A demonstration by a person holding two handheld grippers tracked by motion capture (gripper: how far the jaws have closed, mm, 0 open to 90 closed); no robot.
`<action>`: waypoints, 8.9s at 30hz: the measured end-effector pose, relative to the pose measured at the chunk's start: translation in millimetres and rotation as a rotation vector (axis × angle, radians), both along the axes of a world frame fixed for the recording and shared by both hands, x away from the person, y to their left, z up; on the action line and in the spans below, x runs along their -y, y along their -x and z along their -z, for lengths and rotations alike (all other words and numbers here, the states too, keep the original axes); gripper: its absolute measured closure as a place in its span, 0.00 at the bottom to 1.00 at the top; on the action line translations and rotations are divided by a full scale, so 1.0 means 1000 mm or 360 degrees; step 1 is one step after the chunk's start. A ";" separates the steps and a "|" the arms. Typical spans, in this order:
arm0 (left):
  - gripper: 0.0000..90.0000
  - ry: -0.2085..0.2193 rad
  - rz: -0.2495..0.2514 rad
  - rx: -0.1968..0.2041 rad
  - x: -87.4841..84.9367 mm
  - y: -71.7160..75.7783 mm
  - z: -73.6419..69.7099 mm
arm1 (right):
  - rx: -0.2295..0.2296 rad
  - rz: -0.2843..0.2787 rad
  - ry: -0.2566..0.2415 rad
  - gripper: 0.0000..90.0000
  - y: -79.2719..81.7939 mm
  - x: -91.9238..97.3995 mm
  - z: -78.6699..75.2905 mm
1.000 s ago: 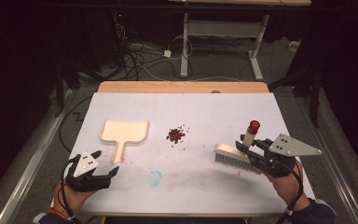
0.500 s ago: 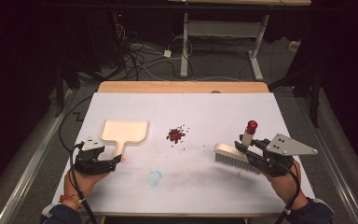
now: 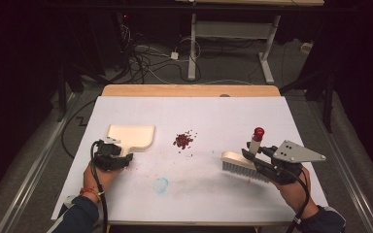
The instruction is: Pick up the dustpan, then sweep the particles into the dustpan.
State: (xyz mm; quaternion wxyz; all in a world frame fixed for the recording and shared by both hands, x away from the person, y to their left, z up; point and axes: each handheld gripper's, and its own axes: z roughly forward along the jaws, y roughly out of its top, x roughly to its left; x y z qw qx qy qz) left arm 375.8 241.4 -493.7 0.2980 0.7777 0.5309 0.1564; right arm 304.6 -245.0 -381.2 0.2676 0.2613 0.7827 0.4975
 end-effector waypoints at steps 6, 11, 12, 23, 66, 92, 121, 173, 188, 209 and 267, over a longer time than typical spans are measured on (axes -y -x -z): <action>0.64 0.0000 -0.0038 0.0049 0.001 -0.002 0.003 | -0.0010 -0.0014 -0.0005 0.78 -0.002 0.001 0.002; 0.70 -0.0011 -0.0015 0.0073 0.001 -0.001 0.003 | -0.0013 -0.0022 0.0000 0.78 -0.002 0.001 0.003; 0.71 -0.0011 -0.0015 0.0073 0.001 -0.001 0.003 | -0.0013 -0.0022 0.0000 0.78 -0.002 0.001 0.003; 0.71 -0.0025 -0.0019 0.0129 -0.006 0.000 -0.003 | -0.0003 0.0014 -0.0018 0.78 -0.006 0.004 0.003; 0.71 -0.0075 0.0519 0.0083 0.015 0.080 -0.039 | -0.0045 0.0073 0.0030 0.78 -0.010 -0.003 0.017; 0.71 -0.0022 0.0577 0.0054 0.036 0.079 -0.031 | 0.0013 0.0194 0.0018 0.78 -0.129 -0.086 -0.001; 0.71 -0.0005 0.0582 0.0050 0.047 0.068 -0.025 | -0.0046 0.0043 -0.0025 0.78 -0.142 -0.148 0.034; 0.70 -0.0117 0.0500 0.0003 0.089 0.048 -0.015 | -0.0158 -0.0128 0.0002 0.77 -0.048 -0.194 0.028; 0.70 -0.0117 0.0525 0.0004 0.085 0.049 -0.012 | -0.0108 -0.0135 -0.0094 0.78 -0.048 -0.176 0.012; 0.71 -0.0087 0.0492 -0.0022 0.061 0.055 -0.013 | -0.0051 0.0138 -0.0078 0.78 -0.083 -0.127 0.010; 0.70 -0.0068 0.0459 -0.0032 0.056 0.055 -0.009 | -0.0026 0.0206 -0.0020 0.78 -0.143 -0.150 0.030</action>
